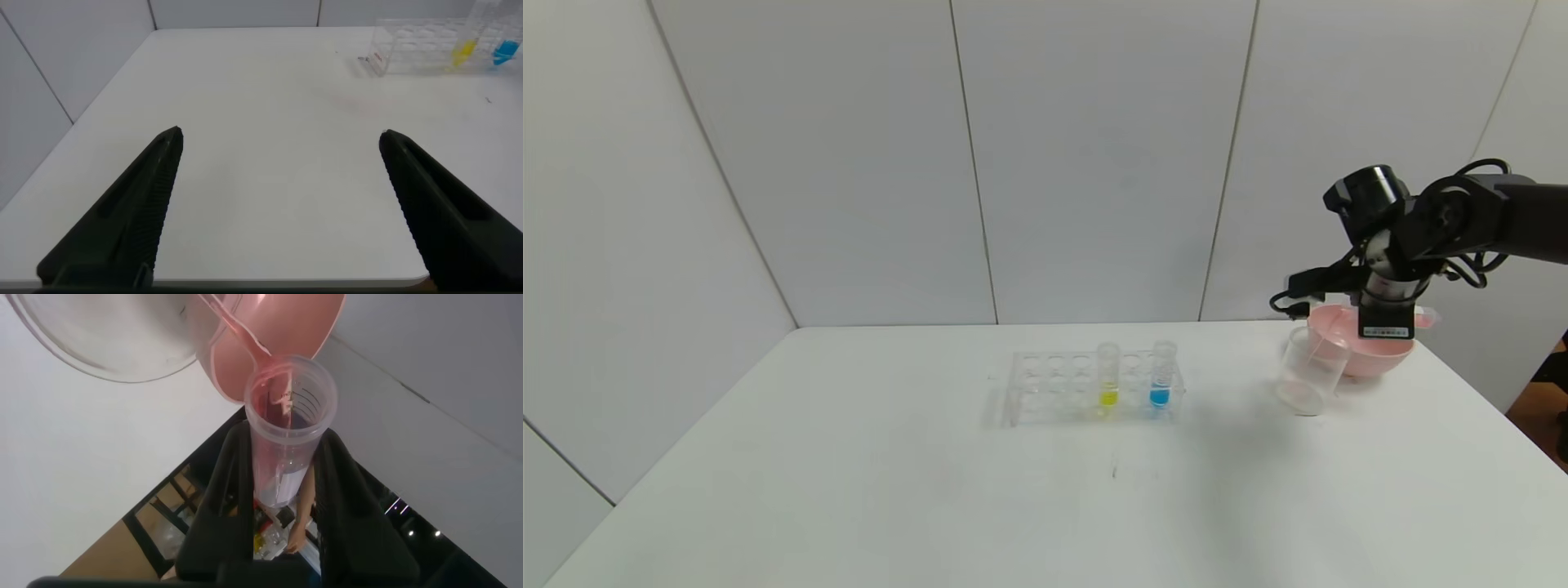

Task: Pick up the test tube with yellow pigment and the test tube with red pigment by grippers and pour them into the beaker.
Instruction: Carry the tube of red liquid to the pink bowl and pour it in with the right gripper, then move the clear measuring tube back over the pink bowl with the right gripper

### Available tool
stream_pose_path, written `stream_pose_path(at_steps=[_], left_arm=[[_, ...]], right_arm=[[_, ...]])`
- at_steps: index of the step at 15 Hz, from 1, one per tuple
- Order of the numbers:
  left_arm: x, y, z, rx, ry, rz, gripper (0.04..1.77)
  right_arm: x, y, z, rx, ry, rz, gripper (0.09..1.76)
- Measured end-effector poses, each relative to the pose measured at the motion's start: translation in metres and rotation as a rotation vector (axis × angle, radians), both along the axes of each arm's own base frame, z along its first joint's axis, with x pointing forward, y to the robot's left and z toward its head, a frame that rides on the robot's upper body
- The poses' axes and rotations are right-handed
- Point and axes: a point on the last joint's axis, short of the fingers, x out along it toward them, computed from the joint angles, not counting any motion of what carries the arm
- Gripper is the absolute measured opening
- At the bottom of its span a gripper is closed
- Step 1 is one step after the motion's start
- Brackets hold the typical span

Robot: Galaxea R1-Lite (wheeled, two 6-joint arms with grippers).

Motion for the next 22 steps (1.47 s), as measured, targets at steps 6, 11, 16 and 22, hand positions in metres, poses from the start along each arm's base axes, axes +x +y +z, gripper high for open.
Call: stream_pose_path(at_steps=[6,11,16,22], left_arm=[[0.0,0.0,0.0,0.0,0.0,0.0,1.72],[0.0,0.0,0.0,0.0,0.0,0.0,1.72],[0.0,0.0,0.0,0.0,0.0,0.0,1.72],[0.0,0.0,0.0,0.0,0.0,0.0,1.72]], right_arm=[[0.0,0.005,-0.001,-0.065,0.013,-0.004,0.5],[-0.004,0.006,0.002,-0.106,0.032,-0.004,0.5],[-0.008,0.013,0.002,-0.131,0.063,0.017,0.5],[-0.01,0.021,0.004,-0.178,0.073,0.027,0.5]])
